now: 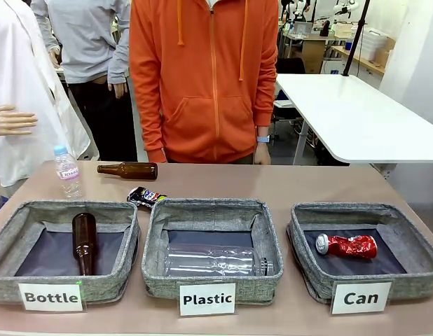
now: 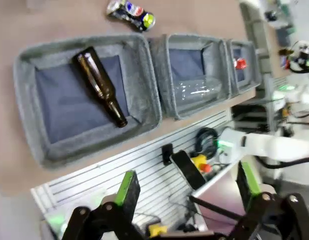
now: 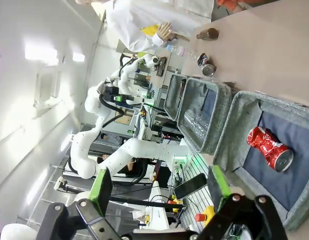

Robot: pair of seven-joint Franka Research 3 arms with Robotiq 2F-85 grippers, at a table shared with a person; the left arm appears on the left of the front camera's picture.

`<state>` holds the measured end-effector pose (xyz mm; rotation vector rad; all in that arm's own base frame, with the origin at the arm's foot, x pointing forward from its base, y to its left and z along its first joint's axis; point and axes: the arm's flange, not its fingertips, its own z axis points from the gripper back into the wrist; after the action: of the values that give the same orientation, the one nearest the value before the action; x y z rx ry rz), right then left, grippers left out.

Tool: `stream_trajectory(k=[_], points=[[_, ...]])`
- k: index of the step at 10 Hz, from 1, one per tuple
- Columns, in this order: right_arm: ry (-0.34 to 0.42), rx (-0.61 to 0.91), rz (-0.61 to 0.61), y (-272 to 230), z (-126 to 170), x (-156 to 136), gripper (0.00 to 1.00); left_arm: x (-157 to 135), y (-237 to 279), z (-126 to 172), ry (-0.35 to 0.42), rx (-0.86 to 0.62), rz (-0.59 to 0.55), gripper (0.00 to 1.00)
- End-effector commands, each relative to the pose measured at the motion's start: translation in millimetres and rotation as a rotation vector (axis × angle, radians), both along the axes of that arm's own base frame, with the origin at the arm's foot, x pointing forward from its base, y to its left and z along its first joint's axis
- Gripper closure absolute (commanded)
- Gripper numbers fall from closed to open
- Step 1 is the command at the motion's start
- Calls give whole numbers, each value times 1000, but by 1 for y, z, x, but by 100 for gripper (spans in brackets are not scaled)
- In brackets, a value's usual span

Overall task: Sort the can waste into the basket.
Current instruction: Pick up the can waste from the table and place it in the right Fabric basket.

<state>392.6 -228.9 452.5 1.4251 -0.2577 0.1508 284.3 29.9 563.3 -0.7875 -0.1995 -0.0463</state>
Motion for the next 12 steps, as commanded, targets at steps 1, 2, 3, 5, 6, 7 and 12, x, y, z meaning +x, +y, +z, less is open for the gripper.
stream_trajectory(k=[1, 2, 3, 5, 6, 7, 12], points=[[-14, -8, 7, -1, 1, -3, 0, 35, -47, 13, -28, 244, -84, 0], [-14, -8, 7, -1, 1, -3, 0, 51, -76, 13, -62, 324, -111, 0], [-14, -8, 7, -1, 1, -3, 0, 65, -102, 8, -129, 406, -131, 0], [-14, -8, 7, -1, 1, -3, 0, 46, -107, 20, -100, 320, -148, 0], [-14, -8, 7, -1, 1, -3, 0, 46, -107, 20, -100, 320, -148, 0], [-14, -8, 7, -1, 1, -3, 0, 46, -107, 20, -100, 320, -148, 0], [-14, -8, 7, -1, 1, -3, 0, 173, -184, 10, -18, 681, -430, 0]])
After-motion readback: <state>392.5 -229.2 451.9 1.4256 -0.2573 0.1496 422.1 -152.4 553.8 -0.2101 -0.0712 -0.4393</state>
